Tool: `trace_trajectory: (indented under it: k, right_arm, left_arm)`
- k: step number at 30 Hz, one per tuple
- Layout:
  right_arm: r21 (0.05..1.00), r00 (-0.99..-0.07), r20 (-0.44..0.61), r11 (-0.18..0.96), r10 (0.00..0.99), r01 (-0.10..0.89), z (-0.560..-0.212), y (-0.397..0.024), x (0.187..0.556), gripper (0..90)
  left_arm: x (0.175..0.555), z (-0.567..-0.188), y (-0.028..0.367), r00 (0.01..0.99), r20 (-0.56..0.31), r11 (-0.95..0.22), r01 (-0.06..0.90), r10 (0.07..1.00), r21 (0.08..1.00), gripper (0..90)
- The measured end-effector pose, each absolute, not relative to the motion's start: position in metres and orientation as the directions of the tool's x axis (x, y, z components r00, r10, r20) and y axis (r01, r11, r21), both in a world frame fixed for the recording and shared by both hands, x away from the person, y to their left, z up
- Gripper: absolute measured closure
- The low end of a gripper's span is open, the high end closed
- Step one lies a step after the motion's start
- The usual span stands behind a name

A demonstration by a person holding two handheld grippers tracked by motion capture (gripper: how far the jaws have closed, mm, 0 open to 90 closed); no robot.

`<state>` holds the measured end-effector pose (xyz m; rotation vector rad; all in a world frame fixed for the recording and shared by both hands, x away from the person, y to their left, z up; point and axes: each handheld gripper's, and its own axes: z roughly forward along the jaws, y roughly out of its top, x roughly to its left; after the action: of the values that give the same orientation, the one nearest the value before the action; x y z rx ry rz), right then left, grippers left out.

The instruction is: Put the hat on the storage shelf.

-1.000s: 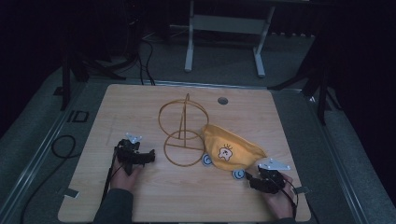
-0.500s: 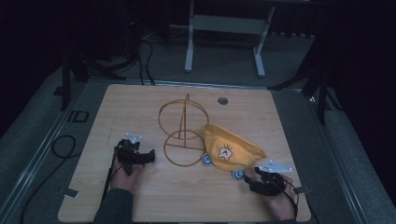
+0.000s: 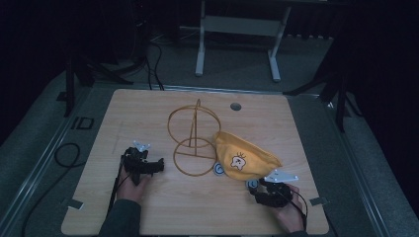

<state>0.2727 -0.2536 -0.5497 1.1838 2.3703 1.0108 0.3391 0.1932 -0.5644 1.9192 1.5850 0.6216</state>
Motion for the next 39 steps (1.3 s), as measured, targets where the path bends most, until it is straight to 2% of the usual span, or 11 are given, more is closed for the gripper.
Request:
trace_trajectory:
  k: [7, 19, 27, 39]
  right_arm:
    - [0.699, -0.609, -0.008, 0.439, 0.793, 0.564, -0.552, -0.248, 0.272, 52.9]
    - [0.699, -0.616, 0.041, 0.417, 0.787, 0.581, -0.548, -0.25, 0.273, 78.9]
    - [0.743, -0.651, 0.057, 0.403, 0.757, 0.534, -0.533, -0.25, 0.267, 81.4]
    - [0.784, -0.694, 0.015, 0.422, 0.719, 0.454, -0.512, -0.246, 0.27, 82.3]
  left_arm:
    - [0.339, -0.564, 0.193, 0.19, -0.003, -0.137, 0.718, 0.982, 0.683, 0.4]
    - [0.339, -0.564, 0.193, 0.19, -0.003, -0.137, 0.718, 0.982, 0.683, 0.4]
    - [0.339, -0.564, 0.193, 0.19, -0.003, -0.137, 0.718, 0.982, 0.683, 0.4]
    - [0.339, -0.564, 0.193, 0.19, -0.003, -0.137, 0.718, 0.982, 0.683, 0.4]
